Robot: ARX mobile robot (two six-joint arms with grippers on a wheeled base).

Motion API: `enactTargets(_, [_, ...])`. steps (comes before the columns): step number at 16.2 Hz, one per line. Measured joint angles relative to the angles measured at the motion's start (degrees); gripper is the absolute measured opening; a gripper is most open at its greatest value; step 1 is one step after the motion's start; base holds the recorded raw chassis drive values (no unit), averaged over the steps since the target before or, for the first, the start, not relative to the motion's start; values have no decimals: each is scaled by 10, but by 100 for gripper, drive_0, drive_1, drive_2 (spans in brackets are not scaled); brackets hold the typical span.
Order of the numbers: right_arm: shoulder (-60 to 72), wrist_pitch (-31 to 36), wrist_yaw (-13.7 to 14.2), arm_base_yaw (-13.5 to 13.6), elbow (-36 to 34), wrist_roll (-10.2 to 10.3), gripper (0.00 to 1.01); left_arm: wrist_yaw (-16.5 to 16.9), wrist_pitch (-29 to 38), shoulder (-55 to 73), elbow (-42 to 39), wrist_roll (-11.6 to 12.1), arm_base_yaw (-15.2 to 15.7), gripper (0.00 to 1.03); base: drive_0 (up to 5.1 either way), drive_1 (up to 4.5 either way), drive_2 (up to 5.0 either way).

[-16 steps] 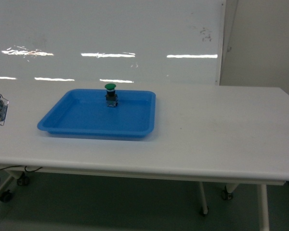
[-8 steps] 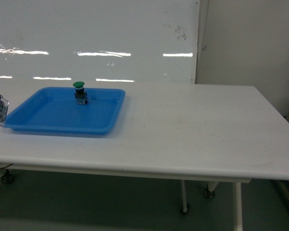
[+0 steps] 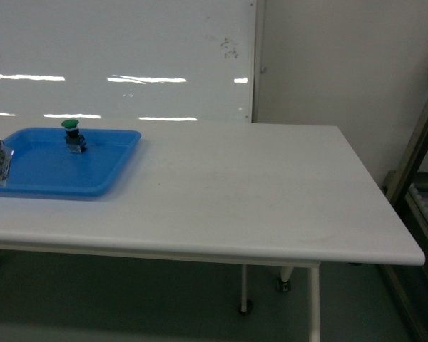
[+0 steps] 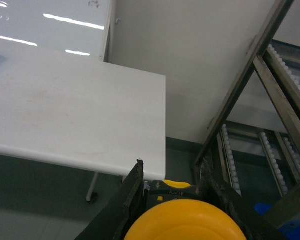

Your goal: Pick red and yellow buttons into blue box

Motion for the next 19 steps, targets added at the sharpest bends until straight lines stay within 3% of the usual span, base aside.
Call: enactTargets(19, [0,0,0,0,0,0,31,1,1,0,0,0,0,32,472,-248,-202])
